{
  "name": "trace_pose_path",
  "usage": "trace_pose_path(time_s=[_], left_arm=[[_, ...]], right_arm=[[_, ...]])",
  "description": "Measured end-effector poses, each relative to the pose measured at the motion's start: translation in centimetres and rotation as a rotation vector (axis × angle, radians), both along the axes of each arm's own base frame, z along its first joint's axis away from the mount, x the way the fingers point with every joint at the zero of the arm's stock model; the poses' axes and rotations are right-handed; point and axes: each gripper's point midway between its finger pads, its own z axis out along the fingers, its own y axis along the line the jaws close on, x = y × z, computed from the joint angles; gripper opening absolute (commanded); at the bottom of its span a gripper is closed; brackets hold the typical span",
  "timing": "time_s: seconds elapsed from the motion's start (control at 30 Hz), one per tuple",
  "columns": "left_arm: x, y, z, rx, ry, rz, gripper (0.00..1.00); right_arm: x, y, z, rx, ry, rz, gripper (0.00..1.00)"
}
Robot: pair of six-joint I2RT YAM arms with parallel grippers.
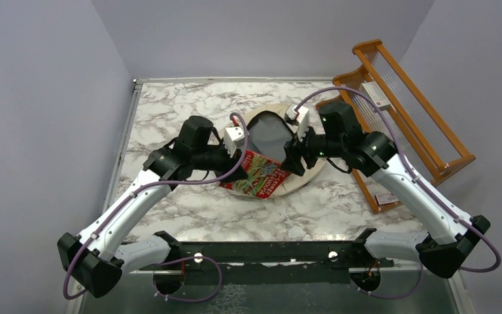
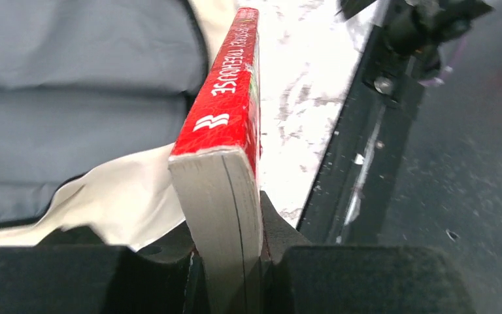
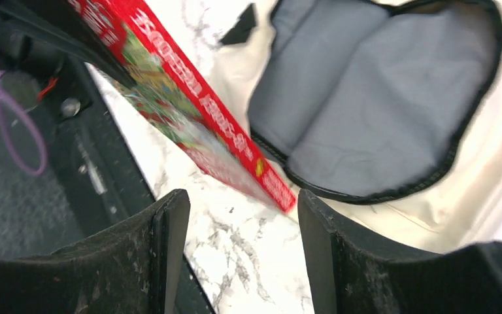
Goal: Pack the student bag
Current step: Pick up the book from the center of the board, then place the book in the student bag.
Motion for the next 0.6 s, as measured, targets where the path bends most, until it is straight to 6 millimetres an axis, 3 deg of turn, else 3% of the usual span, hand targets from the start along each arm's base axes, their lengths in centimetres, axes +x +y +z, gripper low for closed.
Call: trace_pose_path(time_s=[0.13, 0.27, 0.43, 0.6], left_arm=[[1.9, 2.1, -0.2, 0.016, -0.025, 0.185, 0.0], [4.2, 4.7, 0.3, 0.02, -0.045, 0.412, 0.0], [6.7, 8.6, 0.8, -0.01, -0.03, 0.781, 0.0], [6.9, 11.9, -0.5, -0.08, 0.041, 1.071, 0.0]], right_arm=[[1.7, -1.3, 0.5, 0.014, -0.08, -0.145, 0.67], [4.1, -1.7, -0.4, -0.006, -0.105, -0.261, 0.67], [7.1, -0.5, -4.5, -0.088, -0.051, -0.328, 0.67], [9.7, 0.9, -8.9, -0.182, -0.001, -0.357, 0.72]])
